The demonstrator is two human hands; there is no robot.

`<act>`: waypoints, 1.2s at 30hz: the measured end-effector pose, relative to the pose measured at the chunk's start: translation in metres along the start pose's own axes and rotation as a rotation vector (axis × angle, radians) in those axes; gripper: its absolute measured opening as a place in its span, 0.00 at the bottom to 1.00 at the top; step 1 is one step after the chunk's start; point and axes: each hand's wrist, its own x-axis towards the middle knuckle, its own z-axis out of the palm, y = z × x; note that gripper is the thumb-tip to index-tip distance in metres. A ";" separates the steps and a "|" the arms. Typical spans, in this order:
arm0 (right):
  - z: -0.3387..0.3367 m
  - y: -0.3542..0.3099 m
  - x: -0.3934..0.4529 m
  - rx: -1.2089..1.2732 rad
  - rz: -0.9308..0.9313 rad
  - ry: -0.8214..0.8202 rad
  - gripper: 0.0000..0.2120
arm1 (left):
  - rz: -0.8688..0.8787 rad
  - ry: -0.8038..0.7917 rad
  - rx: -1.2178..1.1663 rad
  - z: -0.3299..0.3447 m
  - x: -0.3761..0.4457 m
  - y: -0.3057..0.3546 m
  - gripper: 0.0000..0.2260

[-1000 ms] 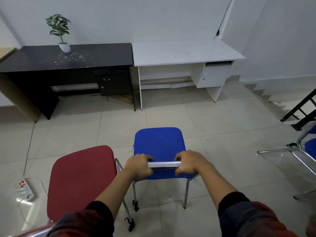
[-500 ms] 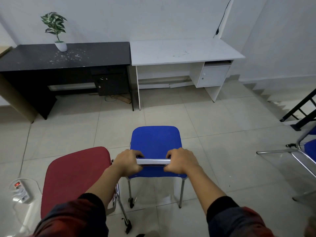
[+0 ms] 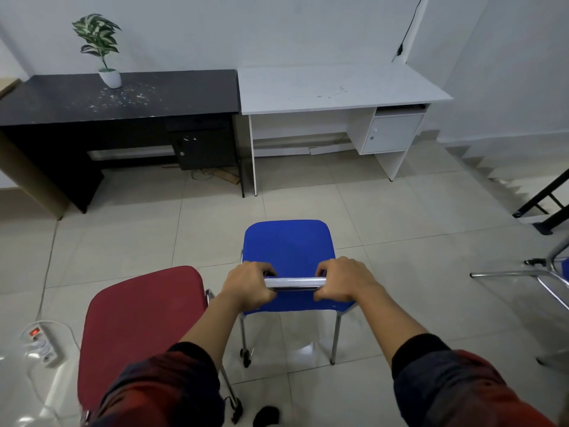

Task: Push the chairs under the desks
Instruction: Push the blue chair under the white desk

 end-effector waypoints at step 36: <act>-0.013 -0.009 0.053 -0.019 0.195 0.014 0.27 | 0.127 -0.176 0.145 -0.038 0.076 -0.014 0.11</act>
